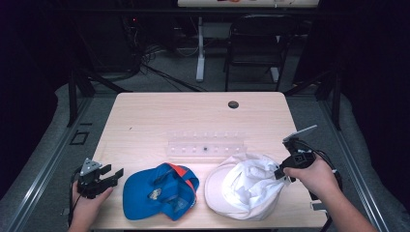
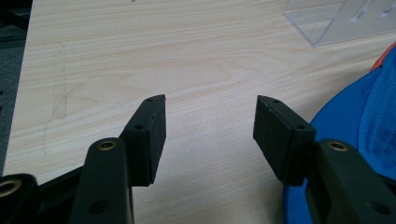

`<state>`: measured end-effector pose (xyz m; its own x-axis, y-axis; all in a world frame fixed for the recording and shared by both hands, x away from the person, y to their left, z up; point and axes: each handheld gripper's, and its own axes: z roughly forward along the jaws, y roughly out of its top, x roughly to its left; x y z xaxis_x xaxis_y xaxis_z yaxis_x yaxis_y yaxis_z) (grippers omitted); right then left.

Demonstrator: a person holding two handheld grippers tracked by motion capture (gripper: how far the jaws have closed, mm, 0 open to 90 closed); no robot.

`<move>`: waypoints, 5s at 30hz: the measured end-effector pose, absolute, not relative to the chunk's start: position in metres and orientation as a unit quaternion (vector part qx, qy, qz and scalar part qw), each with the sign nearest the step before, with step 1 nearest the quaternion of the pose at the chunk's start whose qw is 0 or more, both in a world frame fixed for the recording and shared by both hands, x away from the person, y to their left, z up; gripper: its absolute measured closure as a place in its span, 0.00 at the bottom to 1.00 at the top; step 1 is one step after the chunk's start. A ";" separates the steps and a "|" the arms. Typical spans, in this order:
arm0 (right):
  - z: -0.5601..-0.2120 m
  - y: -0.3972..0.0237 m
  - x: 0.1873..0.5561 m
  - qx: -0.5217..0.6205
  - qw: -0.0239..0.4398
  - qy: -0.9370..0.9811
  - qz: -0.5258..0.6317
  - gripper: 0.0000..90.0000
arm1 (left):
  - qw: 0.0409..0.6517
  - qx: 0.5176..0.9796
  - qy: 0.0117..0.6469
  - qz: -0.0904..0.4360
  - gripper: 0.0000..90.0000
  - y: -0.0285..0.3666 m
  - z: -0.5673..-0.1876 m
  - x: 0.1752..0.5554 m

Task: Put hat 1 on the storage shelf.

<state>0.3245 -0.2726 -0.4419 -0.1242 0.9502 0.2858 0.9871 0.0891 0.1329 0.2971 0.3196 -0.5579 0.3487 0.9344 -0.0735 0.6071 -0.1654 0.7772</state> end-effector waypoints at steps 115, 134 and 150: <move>-0.315 -0.145 0.417 -0.592 0.266 -0.583 -0.489 0.90 | 0.367 0.853 0.262 0.261 0.74 0.087 -0.485 0.307; -0.323 -0.129 0.417 -0.581 0.261 -0.595 -0.490 0.90 | 0.420 0.828 0.296 0.227 0.94 0.131 -0.474 0.335; -0.354 -0.107 0.423 -0.583 0.262 -0.617 -0.460 0.90 | 0.446 0.809 0.338 0.182 0.94 0.148 -0.494 0.346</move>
<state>0.4230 -0.1072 -0.3544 -0.1840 0.4782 0.8587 0.9597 -0.1012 0.2620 0.3460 0.1480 -0.4937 0.7055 0.7087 -0.0064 0.3840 -0.3747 0.8439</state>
